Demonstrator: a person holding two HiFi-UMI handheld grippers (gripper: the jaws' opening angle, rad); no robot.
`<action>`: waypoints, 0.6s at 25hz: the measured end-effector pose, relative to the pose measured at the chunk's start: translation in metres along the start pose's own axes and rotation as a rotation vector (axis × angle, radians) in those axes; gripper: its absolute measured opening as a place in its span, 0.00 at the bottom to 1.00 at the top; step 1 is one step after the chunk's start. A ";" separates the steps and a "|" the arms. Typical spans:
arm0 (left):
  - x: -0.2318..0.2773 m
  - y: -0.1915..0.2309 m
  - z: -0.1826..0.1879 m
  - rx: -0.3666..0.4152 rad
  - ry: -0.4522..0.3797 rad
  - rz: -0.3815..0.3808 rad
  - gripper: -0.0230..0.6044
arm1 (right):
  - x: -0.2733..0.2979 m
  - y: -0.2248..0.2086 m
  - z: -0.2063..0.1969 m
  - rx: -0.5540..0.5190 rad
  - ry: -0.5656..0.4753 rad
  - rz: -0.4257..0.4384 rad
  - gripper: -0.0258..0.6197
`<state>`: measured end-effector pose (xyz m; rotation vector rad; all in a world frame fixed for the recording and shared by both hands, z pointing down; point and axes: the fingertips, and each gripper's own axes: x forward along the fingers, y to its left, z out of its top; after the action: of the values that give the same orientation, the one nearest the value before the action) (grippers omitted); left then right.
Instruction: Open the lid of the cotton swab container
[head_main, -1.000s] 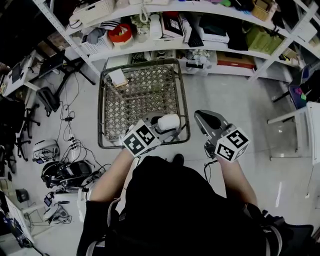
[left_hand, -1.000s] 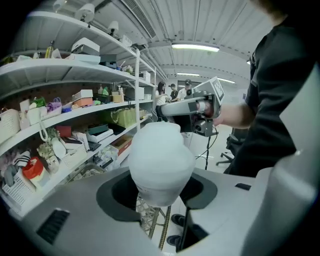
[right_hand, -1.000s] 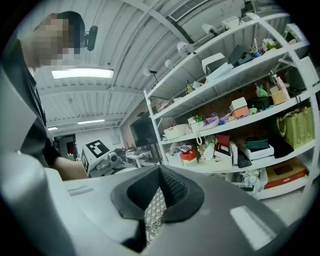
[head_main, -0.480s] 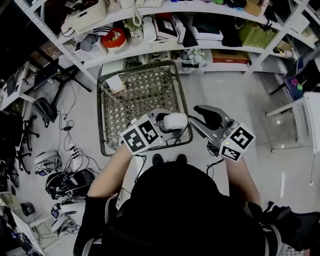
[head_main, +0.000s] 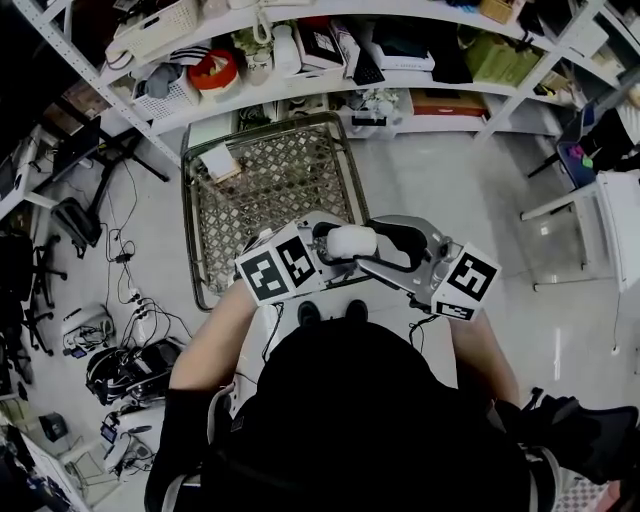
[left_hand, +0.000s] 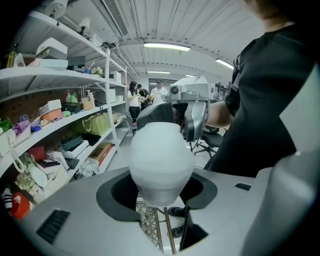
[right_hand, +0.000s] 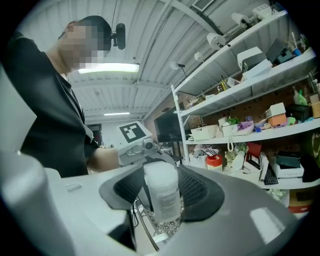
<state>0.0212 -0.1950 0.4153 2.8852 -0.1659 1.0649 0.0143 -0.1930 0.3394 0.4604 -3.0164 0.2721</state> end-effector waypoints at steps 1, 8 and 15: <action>0.000 -0.002 0.001 0.007 0.000 -0.008 0.37 | 0.001 0.002 0.000 -0.004 -0.002 0.006 0.38; -0.001 -0.014 0.002 0.040 0.019 -0.062 0.37 | 0.006 0.010 0.001 -0.032 0.009 0.016 0.39; 0.000 -0.027 0.004 0.072 0.014 -0.111 0.37 | 0.018 0.027 -0.007 -0.096 0.067 0.077 0.40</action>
<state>0.0267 -0.1682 0.4119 2.9095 0.0334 1.0936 -0.0101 -0.1719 0.3436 0.3205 -2.9694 0.1433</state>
